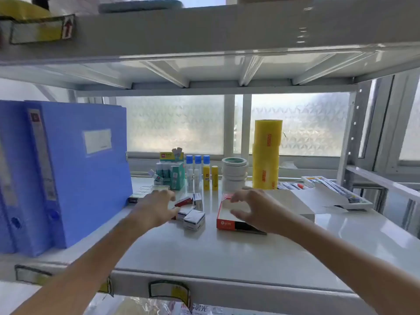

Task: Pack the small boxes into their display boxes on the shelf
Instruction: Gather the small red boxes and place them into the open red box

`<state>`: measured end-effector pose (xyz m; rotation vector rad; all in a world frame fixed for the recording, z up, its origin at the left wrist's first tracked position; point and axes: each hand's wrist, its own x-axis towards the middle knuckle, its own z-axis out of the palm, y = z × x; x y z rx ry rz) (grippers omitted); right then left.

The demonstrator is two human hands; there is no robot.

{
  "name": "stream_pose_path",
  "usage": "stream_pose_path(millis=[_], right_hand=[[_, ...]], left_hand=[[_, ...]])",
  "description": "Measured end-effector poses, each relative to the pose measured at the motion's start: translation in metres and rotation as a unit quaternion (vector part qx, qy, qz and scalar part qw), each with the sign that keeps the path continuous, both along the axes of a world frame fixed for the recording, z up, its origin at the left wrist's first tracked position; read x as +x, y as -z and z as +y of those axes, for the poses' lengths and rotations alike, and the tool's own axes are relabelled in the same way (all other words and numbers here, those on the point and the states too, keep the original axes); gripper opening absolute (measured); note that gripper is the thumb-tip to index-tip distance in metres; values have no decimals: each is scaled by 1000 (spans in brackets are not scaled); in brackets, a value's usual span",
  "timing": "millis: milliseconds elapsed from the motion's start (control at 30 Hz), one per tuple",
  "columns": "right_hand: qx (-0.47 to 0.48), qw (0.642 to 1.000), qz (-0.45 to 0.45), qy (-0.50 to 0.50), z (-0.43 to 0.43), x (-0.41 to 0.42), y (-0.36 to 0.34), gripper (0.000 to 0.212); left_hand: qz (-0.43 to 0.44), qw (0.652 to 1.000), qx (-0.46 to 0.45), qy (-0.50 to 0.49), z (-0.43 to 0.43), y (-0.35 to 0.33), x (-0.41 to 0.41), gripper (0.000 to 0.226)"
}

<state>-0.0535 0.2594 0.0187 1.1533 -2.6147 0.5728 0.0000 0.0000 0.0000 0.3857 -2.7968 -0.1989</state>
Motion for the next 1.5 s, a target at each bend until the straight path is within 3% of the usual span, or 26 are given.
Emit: stream_pose_path(millis=[133,233,400,633,833,1033,1133,1200,1300,1367,1500], right_hand=[[51,998,-38,9,-54,-31,20,40],[67,996,-52,17,-91,-59,26,45],[93,990,-105,-7,-125,-82,30,67],[44,992,-116,-19,-134,-101,37,48],[62,989,-133,-37,-130,-111,32,52],[102,982,-146,-57,-131,-110,28,56],[65,985,-147,-64,-120,-103,21,58],[-4,988,-140,-68,-94,-103,7,61],[-93,987,-122,-46,-30,-115,-23,63],[-97,990,-105,2,21,-129,-36,58],[-19,993,-100,62,92,-150,-30,53]], left_hand=[[-50,998,-9,-34,5,14,-17,52],[-40,998,-1,-58,4,24,-35,60],[-47,996,32,-67,4,28,-50,64],[-66,989,135,-15,-4,24,-55,48],[-74,976,203,25,-15,23,-57,42],[-121,984,126,22,-6,17,-67,31],[-135,986,96,30,-2,4,-67,29],[-99,994,32,28,0,-7,-61,34],[25,994,-106,20,18,-24,-56,46],[83,991,-75,72,50,-34,-64,48],[107,955,113,254,141,-34,-97,35]])
